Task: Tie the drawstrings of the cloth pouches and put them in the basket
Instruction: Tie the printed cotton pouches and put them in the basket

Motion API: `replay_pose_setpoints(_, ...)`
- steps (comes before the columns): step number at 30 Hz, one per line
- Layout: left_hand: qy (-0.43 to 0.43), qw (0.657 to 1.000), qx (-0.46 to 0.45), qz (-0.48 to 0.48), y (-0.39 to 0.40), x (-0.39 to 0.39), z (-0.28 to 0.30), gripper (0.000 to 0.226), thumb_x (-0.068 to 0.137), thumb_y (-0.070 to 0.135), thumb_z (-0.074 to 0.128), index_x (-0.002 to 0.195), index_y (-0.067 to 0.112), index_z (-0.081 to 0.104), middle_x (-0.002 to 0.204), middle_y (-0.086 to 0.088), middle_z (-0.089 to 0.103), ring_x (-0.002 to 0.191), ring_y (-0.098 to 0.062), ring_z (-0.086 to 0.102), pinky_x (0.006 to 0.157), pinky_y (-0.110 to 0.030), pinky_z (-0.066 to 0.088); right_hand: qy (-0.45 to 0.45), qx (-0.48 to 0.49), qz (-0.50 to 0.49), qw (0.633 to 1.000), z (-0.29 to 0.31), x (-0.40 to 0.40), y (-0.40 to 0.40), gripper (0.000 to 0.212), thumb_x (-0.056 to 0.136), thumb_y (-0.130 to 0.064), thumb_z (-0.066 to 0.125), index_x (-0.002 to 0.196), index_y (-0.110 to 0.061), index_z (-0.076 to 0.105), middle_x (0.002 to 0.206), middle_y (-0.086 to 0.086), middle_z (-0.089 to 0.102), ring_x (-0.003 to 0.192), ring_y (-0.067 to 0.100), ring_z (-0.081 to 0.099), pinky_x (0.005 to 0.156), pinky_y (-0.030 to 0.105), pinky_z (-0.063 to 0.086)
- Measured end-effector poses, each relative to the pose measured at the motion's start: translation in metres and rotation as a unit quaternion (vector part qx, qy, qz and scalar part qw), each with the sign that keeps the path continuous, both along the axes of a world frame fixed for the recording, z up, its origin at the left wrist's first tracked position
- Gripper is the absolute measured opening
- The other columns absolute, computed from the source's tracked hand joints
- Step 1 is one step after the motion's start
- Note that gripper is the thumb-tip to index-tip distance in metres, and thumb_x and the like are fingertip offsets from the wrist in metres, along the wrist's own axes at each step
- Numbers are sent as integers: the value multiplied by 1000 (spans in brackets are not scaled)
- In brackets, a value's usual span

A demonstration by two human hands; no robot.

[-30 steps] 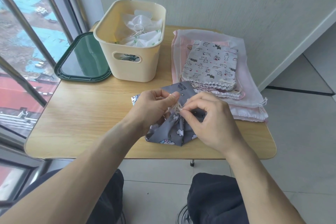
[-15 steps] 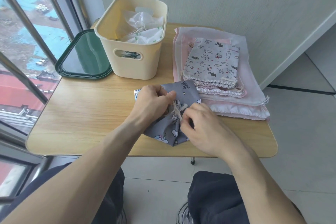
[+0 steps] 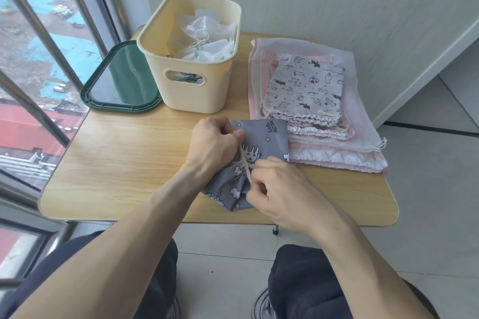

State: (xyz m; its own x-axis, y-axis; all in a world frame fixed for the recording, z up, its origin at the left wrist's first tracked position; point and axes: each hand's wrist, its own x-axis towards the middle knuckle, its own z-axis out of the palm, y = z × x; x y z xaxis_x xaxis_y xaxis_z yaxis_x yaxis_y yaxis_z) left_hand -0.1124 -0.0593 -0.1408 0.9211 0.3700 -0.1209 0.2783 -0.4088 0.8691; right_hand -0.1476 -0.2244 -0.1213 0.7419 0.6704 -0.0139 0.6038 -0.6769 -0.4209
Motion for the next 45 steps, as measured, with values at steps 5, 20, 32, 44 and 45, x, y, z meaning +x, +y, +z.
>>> replay_pose_setpoints(5, -54, 998, 14, -35, -2, -2, 1, 27, 90, 25, 67, 70, 11, 57, 62, -3, 61, 53, -15, 48, 54, -26, 38, 29, 39, -10, 999, -1, 3, -9, 29, 88, -13, 51, 60, -13, 42, 66, -6, 44, 73, 12, 38, 64, 24, 27)
replay_pose_setpoints(20, 55, 932, -156, -323, 25, -14, 25, 47, 87, 51, 65, 106, 8, 65, 100, -15, 75, 96, -37, 71, 89, -56, 55, 110, 286, -150, 940, 11, 18, -29, 35, 96, -50, 57, 107, -17, 61, 100, -6, 69, 93, 6, 65, 77, 20, 51)
replay_pose_setpoints(32, 29, 912, 316, -258, 26, -13, 13, 72, 84, 51, 67, 143, 18, 42, 131, -8, 49, 125, -29, 41, 103, -42, 39, 107, 89, -185, 973, -7, 28, -36, 48, 77, -27, 85, 119, -30, 62, 95, -14, 61, 81, -3, 55, 69, 9, 40)
replay_pose_setpoints(44, 5, 956, 127, -263, 21, -10, 38, 26, 92, 32, 65, 93, 9, 54, 83, -4, 60, 73, -17, 54, 58, -26, 39, -36, 321, -265, 909, -7, 38, -25, 57, 79, -13, 82, 128, -20, 54, 113, -3, 57, 89, 2, 60, 75, 12, 49)
replay_pose_setpoints(45, -20, 966, 89, -241, 22, -8, 44, 28, 92, 34, 65, 94, 9, 54, 83, -5, 62, 72, -16, 56, 59, -24, 43, -53, 361, -290, 885, -6, 39, -22, 58, 82, -15, 81, 131, -18, 50, 118, 0, 53, 91, 5, 61, 75, 13, 50)
